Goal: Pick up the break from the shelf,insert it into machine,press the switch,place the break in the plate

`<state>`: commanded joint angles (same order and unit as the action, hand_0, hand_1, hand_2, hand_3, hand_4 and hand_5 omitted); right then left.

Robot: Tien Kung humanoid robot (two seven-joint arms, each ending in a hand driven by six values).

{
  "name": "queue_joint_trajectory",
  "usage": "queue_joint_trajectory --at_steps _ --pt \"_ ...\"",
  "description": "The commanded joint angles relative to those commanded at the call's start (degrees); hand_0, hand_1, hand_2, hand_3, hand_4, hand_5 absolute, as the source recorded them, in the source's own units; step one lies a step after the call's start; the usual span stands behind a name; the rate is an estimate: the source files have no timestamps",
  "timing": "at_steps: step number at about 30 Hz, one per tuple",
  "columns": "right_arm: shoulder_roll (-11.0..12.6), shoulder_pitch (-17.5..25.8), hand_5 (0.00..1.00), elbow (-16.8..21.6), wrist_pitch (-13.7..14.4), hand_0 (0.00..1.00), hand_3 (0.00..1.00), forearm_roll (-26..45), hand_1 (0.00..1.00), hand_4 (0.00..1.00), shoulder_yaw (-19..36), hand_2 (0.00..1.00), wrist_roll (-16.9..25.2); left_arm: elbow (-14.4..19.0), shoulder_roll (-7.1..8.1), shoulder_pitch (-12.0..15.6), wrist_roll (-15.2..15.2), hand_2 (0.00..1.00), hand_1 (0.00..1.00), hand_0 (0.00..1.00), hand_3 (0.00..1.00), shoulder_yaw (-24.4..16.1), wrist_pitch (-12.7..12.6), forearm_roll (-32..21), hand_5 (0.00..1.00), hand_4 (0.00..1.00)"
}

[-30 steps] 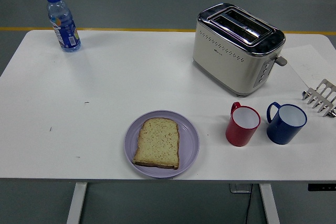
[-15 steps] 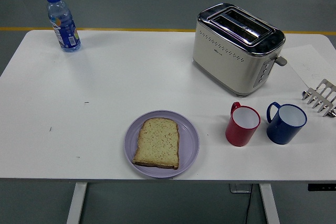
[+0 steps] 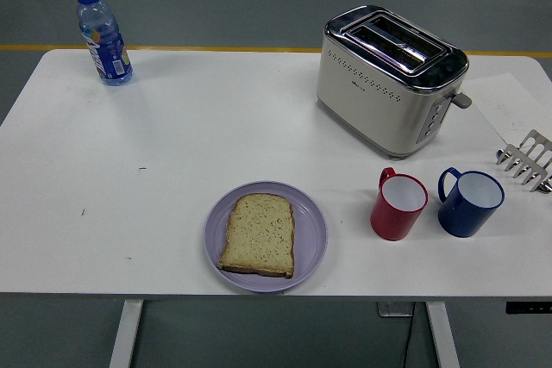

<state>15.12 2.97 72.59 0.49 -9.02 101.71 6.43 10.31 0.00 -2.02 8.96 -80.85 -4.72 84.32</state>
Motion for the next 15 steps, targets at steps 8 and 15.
queue_joint_trajectory --at_steps 8,15 --pt "-0.1 -0.1 0.192 0.0 0.0 0.692 0.611 0.1 0.651 0.441 0.1 0.680 0.0 0.0 0.00 -0.1 -0.3 0.787 0.756 0.694 0.712 0.4 -0.7 -1.0 0.949 0.414" --pt "-0.2 -0.3 0.192 -0.1 0.1 0.691 0.611 0.2 0.650 0.441 -0.1 0.678 0.2 0.0 0.00 -0.1 1.2 0.803 0.761 0.694 0.760 0.2 -0.2 -1.8 0.946 0.416"
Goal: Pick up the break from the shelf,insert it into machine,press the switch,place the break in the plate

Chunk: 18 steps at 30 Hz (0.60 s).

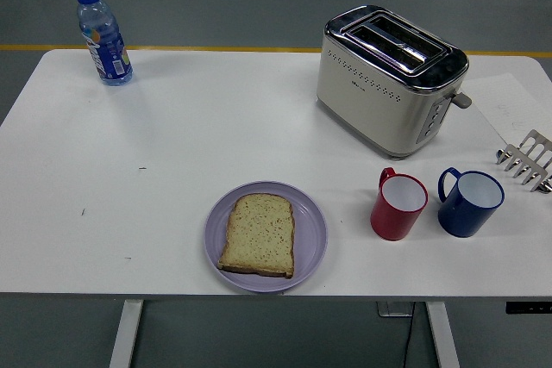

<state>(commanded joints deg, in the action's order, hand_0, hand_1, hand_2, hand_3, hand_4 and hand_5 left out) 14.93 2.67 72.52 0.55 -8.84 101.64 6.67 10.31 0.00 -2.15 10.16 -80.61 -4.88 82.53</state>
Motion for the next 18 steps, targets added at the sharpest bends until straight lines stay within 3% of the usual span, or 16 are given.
queue_joint_trajectory --at_steps 7,8,13,14,18 --pt "0.1 -0.1 0.192 0.0 0.0 0.692 0.608 0.0 0.649 0.443 -0.2 0.678 -0.1 0.0 0.00 0.0 1.6 0.823 0.778 0.699 0.765 0.3 1.4 -1.0 0.947 0.412" --pt "0.1 -0.1 0.193 -0.1 0.0 0.692 0.607 0.0 0.649 0.442 -0.3 0.676 -0.1 0.0 0.00 0.0 2.6 0.866 0.857 0.759 0.831 0.7 2.2 -2.3 0.998 0.462" --pt "0.2 -0.1 0.193 -0.1 0.0 0.692 0.607 -0.1 0.649 0.442 -0.6 0.676 -0.3 0.0 0.00 0.7 5.7 0.866 0.857 0.759 0.831 2.8 4.3 -9.9 0.998 0.462" --pt "0.3 -0.1 0.193 -0.2 -0.1 0.692 0.608 0.0 0.647 0.441 -0.6 0.675 -0.3 0.0 0.00 0.8 6.1 0.919 0.895 0.786 0.905 3.1 4.5 -11.5 0.998 0.566" --pt "0.3 0.0 0.193 -0.2 -0.1 0.692 0.608 0.0 0.647 0.441 -0.9 0.675 -0.4 0.0 0.00 1.1 8.8 0.919 0.895 0.786 0.905 3.8 5.4 -16.7 0.998 0.566"
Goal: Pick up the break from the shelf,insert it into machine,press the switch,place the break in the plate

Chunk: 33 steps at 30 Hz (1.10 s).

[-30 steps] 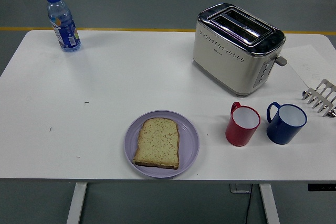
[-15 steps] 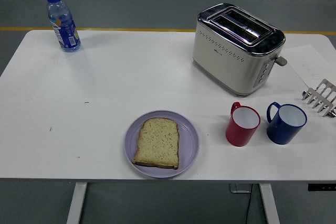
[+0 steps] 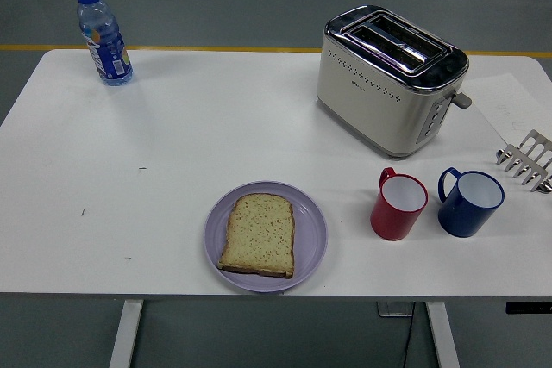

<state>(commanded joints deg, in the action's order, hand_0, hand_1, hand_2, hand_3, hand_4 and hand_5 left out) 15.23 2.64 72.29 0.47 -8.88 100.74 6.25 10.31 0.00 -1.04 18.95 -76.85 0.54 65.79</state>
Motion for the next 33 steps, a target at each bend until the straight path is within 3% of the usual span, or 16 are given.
queue_joint_trajectory --at_steps 1,2,4,7,8,12,13,14,23,27,33 --pt "0.0 0.0 0.193 0.0 0.0 0.692 0.608 0.0 0.647 0.441 -0.1 0.675 0.0 0.0 0.00 0.1 1.3 0.919 0.895 0.786 0.905 0.1 0.2 -1.8 0.998 0.566" --pt "0.0 0.1 0.189 0.0 0.0 0.691 0.607 0.0 0.648 0.441 -0.2 0.674 0.0 0.0 0.00 0.2 2.3 0.998 0.898 0.750 0.998 0.2 0.3 -3.2 0.998 0.662" --pt "0.0 0.0 0.189 -0.1 0.1 0.691 0.607 0.0 0.648 0.441 -0.4 0.674 -0.1 0.0 0.00 0.4 3.7 0.998 0.898 0.750 0.998 -1.0 0.7 -5.0 0.998 0.662" --pt "-0.1 0.0 0.189 -0.2 0.2 0.691 0.607 -0.1 0.648 0.441 -0.5 0.674 -0.1 0.0 0.00 1.0 1.2 0.998 0.898 0.750 0.998 -1.8 -1.0 -6.7 0.998 0.662" --pt "-0.1 0.0 0.188 -0.3 0.2 0.691 0.606 -0.1 0.647 0.441 -0.5 0.673 -0.1 0.0 0.00 1.3 -0.1 0.981 0.850 0.712 0.985 -2.9 -2.1 -6.2 0.989 0.720" --pt "-0.1 0.1 0.188 -0.4 0.3 0.691 0.606 -0.2 0.647 0.441 -0.5 0.673 -0.1 0.0 0.00 1.9 -3.4 0.981 0.850 0.712 0.985 -4.8 -4.2 -3.6 0.989 0.720" --pt "-0.1 0.1 0.188 -0.4 0.3 0.691 0.606 -0.2 0.647 0.441 -0.5 0.673 -0.1 0.0 0.00 2.0 -3.6 0.981 0.850 0.712 0.985 -4.9 -4.3 -3.3 0.989 0.720" --pt "-0.1 0.1 0.187 -0.4 0.3 0.692 0.606 -0.2 0.647 0.440 -0.5 0.673 -0.1 0.0 0.00 1.9 -3.9 0.934 0.824 0.692 0.925 -5.0 -4.3 -2.8 0.857 0.751" --pt "-0.4 -0.3 0.180 -0.6 0.3 0.691 0.606 -0.3 0.647 0.438 -0.7 0.673 0.0 0.0 0.00 1.4 -5.7 0.914 0.803 0.690 0.907 -5.4 -4.2 0.8 0.855 0.743" --pt "-0.5 -0.8 0.179 -0.6 0.3 0.691 0.605 -0.3 0.647 0.438 -1.0 0.673 0.0 0.0 0.00 1.3 -6.7 0.903 0.795 0.703 0.899 -3.0 -4.1 -1.9 0.868 0.733" --pt "-0.4 -1.4 0.179 -0.6 0.2 0.691 0.605 -0.3 0.647 0.438 -1.6 0.673 -0.1 0.0 0.00 2.1 -9.5 0.903 0.795 0.703 0.899 -3.6 -3.5 -2.7 0.868 0.733"
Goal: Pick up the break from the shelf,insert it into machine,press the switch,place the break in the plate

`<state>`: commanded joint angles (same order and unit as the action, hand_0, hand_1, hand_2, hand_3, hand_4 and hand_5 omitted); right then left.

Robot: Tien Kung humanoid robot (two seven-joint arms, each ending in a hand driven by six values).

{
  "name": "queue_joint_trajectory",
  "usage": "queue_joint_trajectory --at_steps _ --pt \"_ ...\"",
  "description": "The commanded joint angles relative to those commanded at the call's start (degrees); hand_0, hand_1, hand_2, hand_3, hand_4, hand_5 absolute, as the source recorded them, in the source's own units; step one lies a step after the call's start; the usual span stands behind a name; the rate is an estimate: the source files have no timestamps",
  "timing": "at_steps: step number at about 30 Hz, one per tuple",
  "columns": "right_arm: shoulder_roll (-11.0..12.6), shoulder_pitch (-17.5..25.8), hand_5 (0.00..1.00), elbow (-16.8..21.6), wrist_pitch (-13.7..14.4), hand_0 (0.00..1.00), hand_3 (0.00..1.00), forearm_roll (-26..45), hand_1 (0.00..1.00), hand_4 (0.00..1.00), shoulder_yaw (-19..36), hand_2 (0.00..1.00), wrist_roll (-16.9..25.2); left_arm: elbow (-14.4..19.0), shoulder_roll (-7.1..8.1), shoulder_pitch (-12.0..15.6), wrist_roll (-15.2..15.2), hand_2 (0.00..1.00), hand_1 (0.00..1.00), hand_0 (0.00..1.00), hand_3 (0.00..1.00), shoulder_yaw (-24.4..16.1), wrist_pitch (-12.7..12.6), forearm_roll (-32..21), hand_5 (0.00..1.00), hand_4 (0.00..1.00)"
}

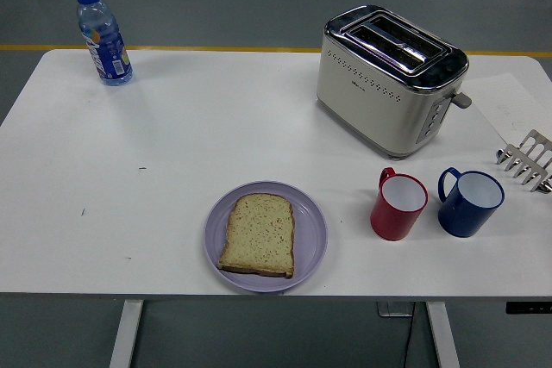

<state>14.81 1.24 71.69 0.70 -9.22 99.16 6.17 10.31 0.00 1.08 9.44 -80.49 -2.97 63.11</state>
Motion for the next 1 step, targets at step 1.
queue_joint_trajectory --at_steps 1 --pt "0.0 -0.1 0.179 0.0 0.0 0.691 0.605 0.0 0.647 0.438 -0.1 0.673 0.0 0.0 0.00 0.0 -0.1 0.903 0.795 0.703 0.899 -0.2 0.0 0.2 0.868 0.733"
